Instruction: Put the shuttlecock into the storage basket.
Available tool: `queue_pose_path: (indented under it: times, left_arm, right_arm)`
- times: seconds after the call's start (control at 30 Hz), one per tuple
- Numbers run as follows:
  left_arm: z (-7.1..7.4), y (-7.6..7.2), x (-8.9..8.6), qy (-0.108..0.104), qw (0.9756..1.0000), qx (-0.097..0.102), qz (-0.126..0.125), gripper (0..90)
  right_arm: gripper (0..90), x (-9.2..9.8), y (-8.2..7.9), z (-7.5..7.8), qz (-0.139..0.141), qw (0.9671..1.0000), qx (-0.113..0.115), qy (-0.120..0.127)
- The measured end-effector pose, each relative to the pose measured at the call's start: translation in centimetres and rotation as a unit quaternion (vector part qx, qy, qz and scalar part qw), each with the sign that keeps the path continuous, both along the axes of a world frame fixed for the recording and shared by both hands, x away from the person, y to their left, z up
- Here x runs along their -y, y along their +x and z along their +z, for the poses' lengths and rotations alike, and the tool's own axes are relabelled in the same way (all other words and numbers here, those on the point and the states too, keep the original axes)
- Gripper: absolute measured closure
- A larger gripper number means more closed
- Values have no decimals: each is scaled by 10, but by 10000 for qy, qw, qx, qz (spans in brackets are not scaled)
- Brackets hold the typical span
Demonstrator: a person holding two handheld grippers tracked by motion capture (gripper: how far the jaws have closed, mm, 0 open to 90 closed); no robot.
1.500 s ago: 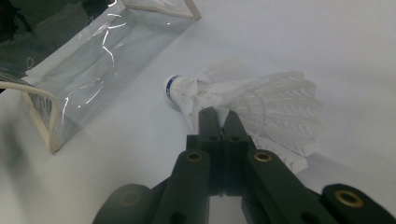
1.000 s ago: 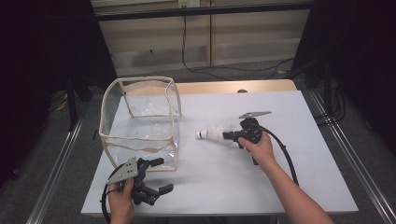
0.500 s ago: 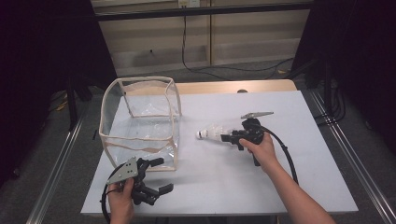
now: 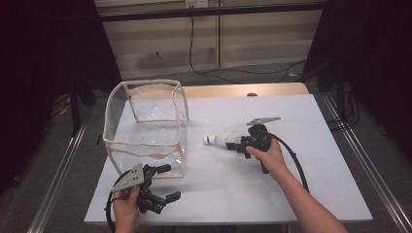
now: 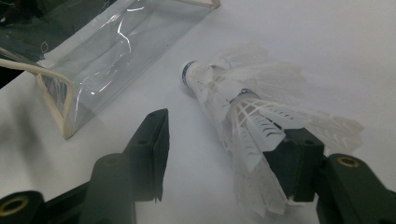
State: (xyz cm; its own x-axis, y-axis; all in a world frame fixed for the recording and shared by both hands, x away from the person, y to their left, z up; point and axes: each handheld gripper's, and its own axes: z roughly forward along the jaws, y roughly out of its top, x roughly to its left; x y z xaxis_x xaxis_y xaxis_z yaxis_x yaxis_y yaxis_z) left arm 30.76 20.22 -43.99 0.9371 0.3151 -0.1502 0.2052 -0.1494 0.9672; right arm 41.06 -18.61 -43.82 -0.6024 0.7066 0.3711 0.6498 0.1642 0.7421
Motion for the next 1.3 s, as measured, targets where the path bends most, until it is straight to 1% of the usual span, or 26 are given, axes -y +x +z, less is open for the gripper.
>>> queue_pose_path:
  times: [0.2, 0.37, 0.5, 0.6, 0.7, 0.87, 1.0, 1.07, 1.13, 1.2, 1.3]
  left_arm:
    - [0, 0, 1, 16, 10000, -3, -10, 27]
    - [0, 1, 1, 25, 10000, 3, -19, 27]
    - [0, 1, 1, 24, 10000, -3, -18, 27]
    - [0, 1, 0, 24, 10000, 2, -16, 27]
    - [0, 1, 0, 27, 10000, 2, -21, 27]
    - [0, 1, 0, 22, 10000, 8, -16, 27]
    - [0, 0, -1, 12, 10000, 2, -10, 27]
    - [0, 1, -1, 20, 10000, -7, -10, 27]
    - [0, 1, -1, 15, 10000, -11, -12, 27]
    - [0, 1, -1, 13, 10000, -6, -10, 27]
    - [0, 1, -1, 16, 10000, -13, -11, 27]
  right_arm:
    - [371, -3, 2, -3, 12, 10000, 24, 32]
    - [367, -6, 4, -5, 17, 10000, 54, 37]
    - [355, -9, 5, -3, 8, 10000, 75, -9]
    - [351, -11, 7, -2, -17, 9999, 122, 16]
    - [352, -14, 8, 0, -30, 9999, 155, -48]
    - [385, -21, 10, 0, -39, 9998, 166, -121]
    - [429, -25, 12, -1, -72, 9996, 174, -199]
    - [462, -25, 13, -1, -91, 9995, 188, -230]
    - [473, -26, 14, -2, -118, 9994, 192, -268]
    - [510, -26, 14, -2, -132, 9993, 206, -296]
    - [522, -26, 15, -4, -185, 9992, 192, -287]
